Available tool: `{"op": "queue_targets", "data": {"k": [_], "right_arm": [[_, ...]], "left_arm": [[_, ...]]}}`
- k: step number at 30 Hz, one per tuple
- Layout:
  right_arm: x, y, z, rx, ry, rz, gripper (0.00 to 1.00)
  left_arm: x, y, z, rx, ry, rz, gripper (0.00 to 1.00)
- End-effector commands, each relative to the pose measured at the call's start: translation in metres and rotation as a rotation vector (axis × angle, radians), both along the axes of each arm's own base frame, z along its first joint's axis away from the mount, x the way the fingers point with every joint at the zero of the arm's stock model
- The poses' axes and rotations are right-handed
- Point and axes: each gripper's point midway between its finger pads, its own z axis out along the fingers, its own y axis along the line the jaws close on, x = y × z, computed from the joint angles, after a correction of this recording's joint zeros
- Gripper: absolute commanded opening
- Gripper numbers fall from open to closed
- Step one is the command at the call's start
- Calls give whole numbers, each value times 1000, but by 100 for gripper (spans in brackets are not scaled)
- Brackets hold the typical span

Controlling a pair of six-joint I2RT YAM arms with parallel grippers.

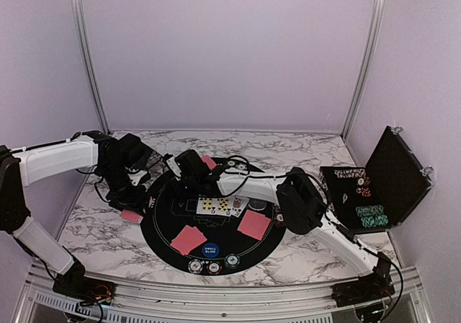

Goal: Distribute texas hold em gaming equipment
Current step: Pick up the all-in button from the poker table mat, then place the all-in button in the small blind area.

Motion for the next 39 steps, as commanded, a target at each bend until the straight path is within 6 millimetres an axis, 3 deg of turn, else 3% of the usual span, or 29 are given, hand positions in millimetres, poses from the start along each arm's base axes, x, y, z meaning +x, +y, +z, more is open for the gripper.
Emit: {"op": "queue_targets", "data": {"k": [1,8,17,28,39], "right_arm": [[-4,-2,37,24,-20,8,64],[-9,-1,74,73,-37,28,62],[-17,-9,95,80,-30,35,61],[-39,-48,123,97,-33,6,61],[-88,-95,119,93,31,8,60]], "left_arm": [[2,-1,10,-23,-26,-2,57],[3,-1,10,-20,-26,0,57],[3,-1,10,-20,-25,0,57],[6,-3,10,-21,-25,5,57],[8,-5,10,-24,-21,2,57]]}}
